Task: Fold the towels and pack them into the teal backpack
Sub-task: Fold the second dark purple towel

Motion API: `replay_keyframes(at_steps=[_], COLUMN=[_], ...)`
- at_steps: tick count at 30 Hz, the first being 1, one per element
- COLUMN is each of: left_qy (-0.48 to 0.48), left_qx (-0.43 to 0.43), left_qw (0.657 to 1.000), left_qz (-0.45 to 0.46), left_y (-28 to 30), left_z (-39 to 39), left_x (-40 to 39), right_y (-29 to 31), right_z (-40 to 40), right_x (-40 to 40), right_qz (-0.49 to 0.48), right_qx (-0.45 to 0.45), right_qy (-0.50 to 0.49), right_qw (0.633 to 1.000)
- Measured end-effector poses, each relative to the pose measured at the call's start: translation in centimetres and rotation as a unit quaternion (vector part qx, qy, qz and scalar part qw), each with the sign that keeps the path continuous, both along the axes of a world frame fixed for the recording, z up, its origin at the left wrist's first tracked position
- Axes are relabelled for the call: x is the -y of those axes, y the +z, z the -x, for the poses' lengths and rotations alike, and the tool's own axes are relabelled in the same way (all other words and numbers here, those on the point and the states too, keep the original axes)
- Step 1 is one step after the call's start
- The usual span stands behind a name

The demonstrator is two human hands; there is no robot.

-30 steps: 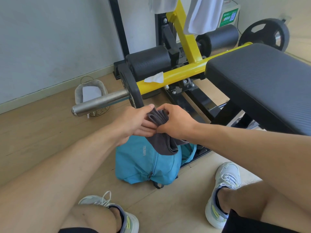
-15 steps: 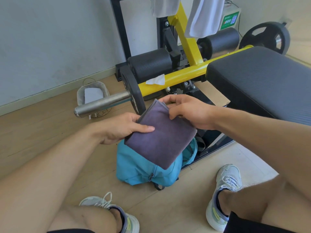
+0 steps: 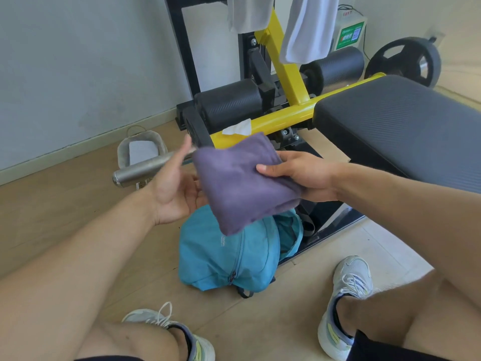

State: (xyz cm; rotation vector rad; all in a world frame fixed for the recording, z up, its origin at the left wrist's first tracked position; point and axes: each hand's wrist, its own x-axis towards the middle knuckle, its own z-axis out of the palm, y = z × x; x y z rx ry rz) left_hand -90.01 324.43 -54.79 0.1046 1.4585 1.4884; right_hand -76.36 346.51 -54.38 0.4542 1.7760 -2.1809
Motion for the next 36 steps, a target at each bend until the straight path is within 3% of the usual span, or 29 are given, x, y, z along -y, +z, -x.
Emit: replay_keyframes(at_steps=[4, 7, 9, 14, 17, 20, 22, 25, 32, 36], left_qy=[-0.025, 0.007, 0.037, -0.016, -0.042, -0.014, -0.024, -0.054, -0.126, -0.145], left_qx=[0.037, -0.055, -0.122, -0.225, -0.183, -0.052, 0.013, 0.052, -0.046, -0.138], left_qw=[0.999, 0.998, 0.989, 0.959, 0.968, 0.994, 0.998, 0.995, 0.984, 0.967], left_qz=[-0.03, 0.021, 0.073, 0.172, 0.164, 0.099, 0.064, 0.059, 0.12, 0.158], left_y=[-0.3, -0.8, -1.3, -2.2, -2.0, -0.6, -0.2, -0.3, -0.4, -0.7], left_z=[-0.9, -2.4, -3.0, -4.7, -5.8, -6.6, -6.5, -6.3, -4.4, -2.0], left_x=[-0.8, -2.3, -2.9, -3.7, -4.5, -5.2, -5.4, -5.4, -3.2, -1.5], right_y=[-0.1, -0.7, -1.1, -1.4, -1.5, -1.3, -1.1, -1.2, -1.5, -0.7], right_z=[0.6, 0.6, 0.5, 0.4, 0.6, 0.9, 0.9, 0.8, 0.4, 0.4], right_x=[-0.3, -0.4, -0.2, 2.1, 3.7, 4.7, 5.2, 5.5, 4.6, 2.9], right_qz=[0.039, -0.003, -0.056, -0.24, -0.261, -0.188, -0.152, -0.178, -0.331, -0.275], right_qx=[-0.001, 0.05, 0.083, 0.135, 0.144, 0.15, 0.139, 0.118, 0.099, 0.081], right_qy=[-0.073, -0.047, -0.04, -0.037, -0.042, -0.043, -0.021, 0.044, 0.111, 0.165], right_qw=[0.997, 0.998, 0.994, 0.961, 0.954, 0.97, 0.978, 0.976, 0.932, 0.944])
